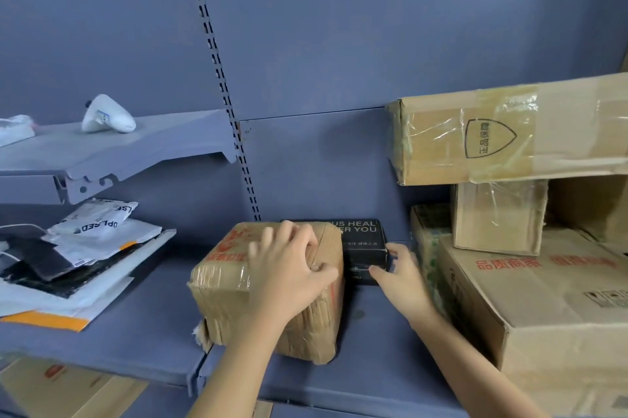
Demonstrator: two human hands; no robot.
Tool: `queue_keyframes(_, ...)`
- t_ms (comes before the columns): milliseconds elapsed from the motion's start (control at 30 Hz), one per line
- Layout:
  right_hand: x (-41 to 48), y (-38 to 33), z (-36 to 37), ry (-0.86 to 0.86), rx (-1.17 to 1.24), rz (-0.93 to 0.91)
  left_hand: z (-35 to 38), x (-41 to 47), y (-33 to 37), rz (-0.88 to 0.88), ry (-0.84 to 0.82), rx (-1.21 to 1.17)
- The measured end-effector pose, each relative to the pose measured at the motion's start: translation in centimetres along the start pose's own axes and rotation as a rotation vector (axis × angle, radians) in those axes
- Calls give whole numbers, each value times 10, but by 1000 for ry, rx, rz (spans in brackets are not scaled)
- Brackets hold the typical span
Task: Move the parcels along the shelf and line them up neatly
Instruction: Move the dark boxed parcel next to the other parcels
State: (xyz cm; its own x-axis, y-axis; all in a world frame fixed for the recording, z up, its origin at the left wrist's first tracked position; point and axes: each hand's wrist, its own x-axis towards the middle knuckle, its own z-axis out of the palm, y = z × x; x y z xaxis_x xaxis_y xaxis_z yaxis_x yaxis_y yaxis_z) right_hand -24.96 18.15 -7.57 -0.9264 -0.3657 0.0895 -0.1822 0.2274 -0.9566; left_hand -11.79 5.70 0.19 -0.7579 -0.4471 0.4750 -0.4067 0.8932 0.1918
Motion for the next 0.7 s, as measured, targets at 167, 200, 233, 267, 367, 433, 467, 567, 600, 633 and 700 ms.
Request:
queue_keyframes(167, 10, 3, 8, 21, 60, 115, 0, 1, -3, 10, -15, -6)
queue_keyframes(200, 10, 1, 10, 17, 45, 94, 0, 0, -4, 17, -8, -3)
queue_keyframes(233, 9, -2, 12, 2, 35, 94, 1, -1, -4, 22, -3, -2)
queue_keyframes(267, 11, -4, 15, -9, 23, 77, 2, -2, -5, 24, 2, -5)
queue_keyframes(367, 20, -9, 19, -11, 83, 101, 4, -3, -6, 25, 23, -16)
queue_keyframes(433, 34, -8, 20, -7, 234, 255, 5, -3, -7, 22, 30, -22)
queue_keyframes(467, 41, -4, 20, 5, 303, 348, 5, -4, -7, 18, 24, -22)
queue_keyframes(567, 70, 26, 23, -23, 445, 468, 5, -4, -7, 11, 6, -14)
queue_keyframes(600, 60, 14, 18, -46, 484, 497, 5, -4, -8, 9, 11, -14)
queue_keyframes(633, 48, -3, 13, -79, 510, 542, 6, -4, -8, 8, 20, -15)
queue_keyframes(700, 41, -13, 7, -135, 519, 568, 7, -4, -8, 8, 28, -15)
